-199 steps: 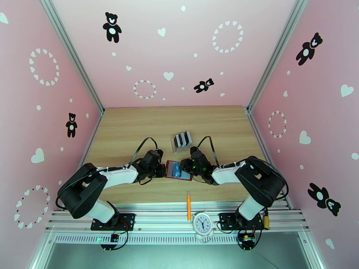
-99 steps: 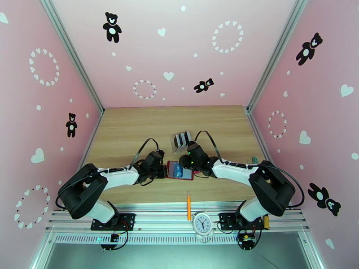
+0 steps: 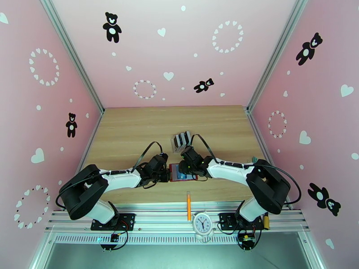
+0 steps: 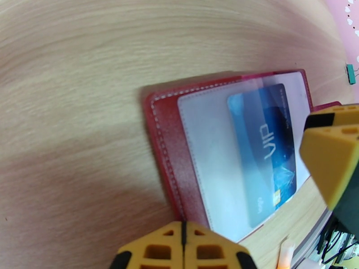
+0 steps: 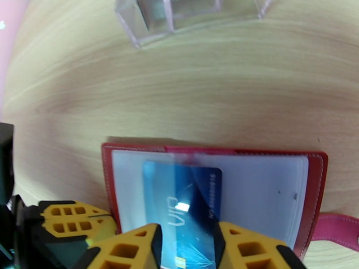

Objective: Put the credit cards into the card holder

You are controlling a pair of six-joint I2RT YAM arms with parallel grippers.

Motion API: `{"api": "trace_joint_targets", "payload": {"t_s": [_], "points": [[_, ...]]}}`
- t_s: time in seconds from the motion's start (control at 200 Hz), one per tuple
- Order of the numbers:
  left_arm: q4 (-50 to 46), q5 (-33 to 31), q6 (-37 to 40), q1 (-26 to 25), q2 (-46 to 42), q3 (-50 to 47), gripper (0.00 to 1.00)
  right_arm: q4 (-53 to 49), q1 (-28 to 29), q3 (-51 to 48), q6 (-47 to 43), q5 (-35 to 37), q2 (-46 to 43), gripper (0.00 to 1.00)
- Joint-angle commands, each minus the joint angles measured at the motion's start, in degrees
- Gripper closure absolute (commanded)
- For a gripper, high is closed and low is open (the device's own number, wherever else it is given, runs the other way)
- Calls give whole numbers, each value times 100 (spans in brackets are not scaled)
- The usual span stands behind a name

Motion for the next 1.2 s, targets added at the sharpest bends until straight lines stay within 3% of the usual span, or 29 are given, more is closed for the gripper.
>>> {"api": "trace_joint_targets", "payload": {"t_s": [0.0, 1.196], "points": [[-662, 65, -61, -115, 206, -267, 92, -224, 87, 129, -9, 143, 177, 62], [-888, -133, -30, -113, 239, -118, 93, -207, 532, 685, 61, 51, 730, 61]]}}
